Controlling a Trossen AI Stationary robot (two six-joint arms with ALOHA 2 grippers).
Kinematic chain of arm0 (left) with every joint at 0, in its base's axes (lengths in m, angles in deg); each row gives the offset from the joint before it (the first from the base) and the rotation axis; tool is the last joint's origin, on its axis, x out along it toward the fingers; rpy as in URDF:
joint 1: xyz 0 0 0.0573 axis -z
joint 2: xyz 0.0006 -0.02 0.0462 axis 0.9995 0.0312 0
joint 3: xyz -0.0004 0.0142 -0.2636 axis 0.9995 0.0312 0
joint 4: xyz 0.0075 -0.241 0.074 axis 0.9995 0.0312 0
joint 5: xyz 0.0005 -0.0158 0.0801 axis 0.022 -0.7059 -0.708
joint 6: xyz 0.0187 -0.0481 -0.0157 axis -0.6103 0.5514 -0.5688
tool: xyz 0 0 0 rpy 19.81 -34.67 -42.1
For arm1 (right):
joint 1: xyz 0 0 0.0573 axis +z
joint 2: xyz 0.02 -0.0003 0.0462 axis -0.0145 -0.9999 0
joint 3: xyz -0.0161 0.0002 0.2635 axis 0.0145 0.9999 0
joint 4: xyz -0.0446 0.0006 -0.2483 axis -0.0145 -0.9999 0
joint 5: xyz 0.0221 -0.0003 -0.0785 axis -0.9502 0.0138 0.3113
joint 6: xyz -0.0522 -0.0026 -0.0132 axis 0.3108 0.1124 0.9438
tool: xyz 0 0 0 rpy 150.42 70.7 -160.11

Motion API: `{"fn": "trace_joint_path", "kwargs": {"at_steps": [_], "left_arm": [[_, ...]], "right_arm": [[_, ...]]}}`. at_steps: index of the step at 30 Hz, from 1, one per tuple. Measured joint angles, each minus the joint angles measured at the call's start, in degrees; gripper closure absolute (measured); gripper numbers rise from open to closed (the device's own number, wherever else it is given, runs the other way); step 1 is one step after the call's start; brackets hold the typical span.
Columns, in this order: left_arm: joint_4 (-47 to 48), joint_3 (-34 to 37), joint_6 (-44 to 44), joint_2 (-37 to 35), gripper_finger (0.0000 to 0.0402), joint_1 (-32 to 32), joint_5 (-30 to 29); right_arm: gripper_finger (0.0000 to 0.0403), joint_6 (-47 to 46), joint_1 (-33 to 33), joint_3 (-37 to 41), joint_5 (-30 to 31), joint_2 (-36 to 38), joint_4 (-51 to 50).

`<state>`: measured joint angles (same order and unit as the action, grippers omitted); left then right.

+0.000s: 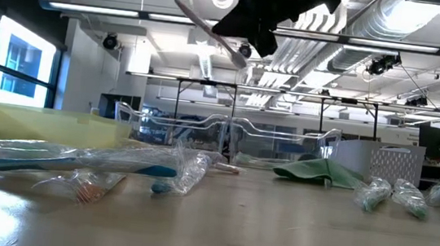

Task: Pick & Place Toothbrushes
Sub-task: Put the orange toothbrush into the left transparent bin

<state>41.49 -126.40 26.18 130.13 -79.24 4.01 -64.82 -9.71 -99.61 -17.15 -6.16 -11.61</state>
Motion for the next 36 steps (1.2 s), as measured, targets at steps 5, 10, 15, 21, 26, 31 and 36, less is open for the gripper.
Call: {"fn": "trace_joint_path", "kwargs": {"at_steps": [5,10,15,21,26,31,36], "left_arm": [[9.88,-1.93,-2.51,-0.49,0.0392,-4.96,0.45],[17.27,-1.3,0.04,-3.17,0.0398,-15.77,11.23],[17.3,-0.19,-1.26,-5.24,0.04,-26.53,28.48],[13.29,3.16,-4.07,-4.72,0.0401,-36.12,39.97],[1.06,10.31,-0.95,-2.86,0.0401,-41.46,50.27],[-13.6,16.28,3.86,-0.53,0.0401,-41.97,56.37],[-20.12,17.22,5.05,0.74,0.0401,-41.97,61.31]], "right_arm": [[0.0399,1.19,0.05,-0.02,1.47,0.0,2.1],[0.0399,1.9,0.02,-0.02,2.59,0.0,2.2],[0.0399,2.16,0.66,-0.02,2.58,0.0,2.24],[0.0399,2.88,2.64,-0.03,3.23,0.0,5.08],[0.0399,3.88,4.81,-0.07,5.85,0.13,6.53],[0.0399,3.87,5.3,-0.11,6.33,0.88,6.09],[0.0399,3.7,6.13,-0.09,9.03,1.09,6.58]]}}
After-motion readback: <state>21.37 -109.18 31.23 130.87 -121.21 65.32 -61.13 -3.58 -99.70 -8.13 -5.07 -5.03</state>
